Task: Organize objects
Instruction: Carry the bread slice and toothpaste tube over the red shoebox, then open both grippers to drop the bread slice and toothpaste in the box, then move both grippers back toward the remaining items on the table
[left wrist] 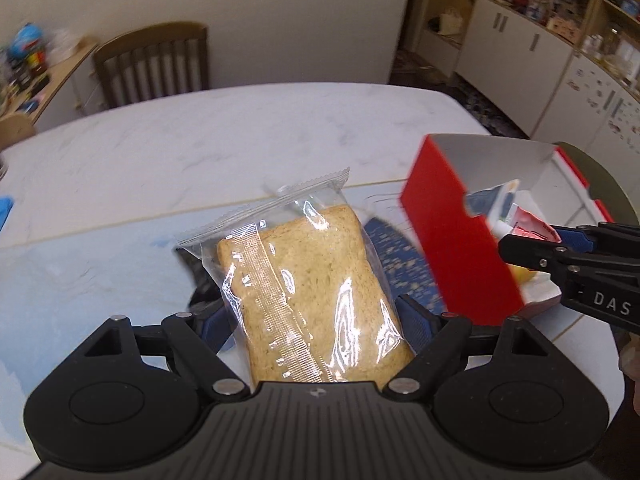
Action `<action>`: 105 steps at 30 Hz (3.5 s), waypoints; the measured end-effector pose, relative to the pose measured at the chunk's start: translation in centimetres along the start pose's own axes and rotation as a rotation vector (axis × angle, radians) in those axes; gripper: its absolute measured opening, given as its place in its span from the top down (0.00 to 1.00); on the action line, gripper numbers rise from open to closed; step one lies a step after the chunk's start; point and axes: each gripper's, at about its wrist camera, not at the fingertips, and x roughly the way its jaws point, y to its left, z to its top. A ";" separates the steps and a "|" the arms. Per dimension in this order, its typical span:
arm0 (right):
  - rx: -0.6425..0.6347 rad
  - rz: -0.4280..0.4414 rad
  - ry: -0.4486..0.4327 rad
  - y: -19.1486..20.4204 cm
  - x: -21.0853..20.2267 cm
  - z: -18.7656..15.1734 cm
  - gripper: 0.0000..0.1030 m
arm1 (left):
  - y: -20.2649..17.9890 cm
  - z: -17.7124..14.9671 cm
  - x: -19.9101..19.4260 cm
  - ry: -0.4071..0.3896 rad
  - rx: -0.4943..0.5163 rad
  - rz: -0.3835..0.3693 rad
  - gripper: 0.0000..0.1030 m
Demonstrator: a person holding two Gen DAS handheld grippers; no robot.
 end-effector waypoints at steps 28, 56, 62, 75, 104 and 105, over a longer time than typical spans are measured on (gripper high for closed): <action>0.161 -0.288 0.057 -16.2 0.3 -3.6 0.70 | -21.3 8.9 10.1 0.037 0.439 -0.213 0.18; 0.052 -0.268 0.200 -16.7 4.1 -4.6 0.68 | -28.0 9.7 18.2 0.181 0.582 -0.248 0.18; 0.054 -0.246 0.191 -16.8 3.7 -4.6 0.64 | -27.5 9.5 18.6 0.175 0.569 -0.259 0.16; 0.058 -0.224 0.110 -16.1 0.9 -4.2 0.39 | -24.9 10.1 16.0 0.122 0.443 -0.312 0.16; 0.057 -0.162 -0.056 -5.8 -5.7 -1.9 0.21 | -10.4 6.5 1.9 -0.076 0.328 -0.335 0.16; 0.051 -0.157 -0.056 -5.0 -5.6 -1.9 0.20 | -9.5 6.2 1.6 -0.075 0.317 -0.328 0.16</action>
